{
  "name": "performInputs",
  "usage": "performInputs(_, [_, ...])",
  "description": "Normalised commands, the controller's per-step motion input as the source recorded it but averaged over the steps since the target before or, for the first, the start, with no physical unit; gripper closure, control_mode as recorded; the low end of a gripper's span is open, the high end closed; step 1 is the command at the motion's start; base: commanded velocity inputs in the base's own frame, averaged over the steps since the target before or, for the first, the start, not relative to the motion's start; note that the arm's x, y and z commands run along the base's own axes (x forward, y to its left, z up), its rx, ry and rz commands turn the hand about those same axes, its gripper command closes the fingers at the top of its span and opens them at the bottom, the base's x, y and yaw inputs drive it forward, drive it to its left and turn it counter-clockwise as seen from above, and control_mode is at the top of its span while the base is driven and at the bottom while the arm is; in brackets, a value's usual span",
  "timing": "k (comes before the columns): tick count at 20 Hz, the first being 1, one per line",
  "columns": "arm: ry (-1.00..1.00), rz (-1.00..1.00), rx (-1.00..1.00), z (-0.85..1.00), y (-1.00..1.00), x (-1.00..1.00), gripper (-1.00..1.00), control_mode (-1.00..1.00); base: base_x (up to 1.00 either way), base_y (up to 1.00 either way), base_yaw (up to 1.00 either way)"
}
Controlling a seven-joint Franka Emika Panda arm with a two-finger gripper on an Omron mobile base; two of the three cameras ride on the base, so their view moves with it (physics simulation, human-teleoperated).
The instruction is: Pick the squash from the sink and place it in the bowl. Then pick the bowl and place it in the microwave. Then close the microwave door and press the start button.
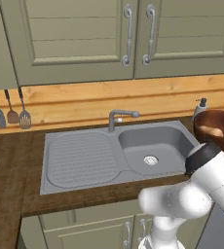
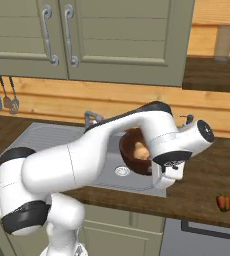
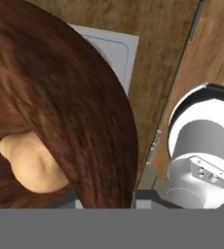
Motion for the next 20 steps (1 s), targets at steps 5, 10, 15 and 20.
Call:
performInputs(5, [0.00,0.01,0.00,0.20,0.68,-0.53,1.00,-1.00,0.00,0.00,0.00])
performInputs(10, [0.00,0.00,0.01,0.02,0.55,-0.22,1.00,-1.00,0.00,0.00,0.00])
performInputs(15, [0.00,0.00,0.01,0.02,0.39,-0.17,1.00,1.00,-0.03,0.00,0.00])
performInputs(20, [0.00,0.00,0.00,0.00,0.00,0.00,1.00,1.00,-0.48,0.00,-0.40])
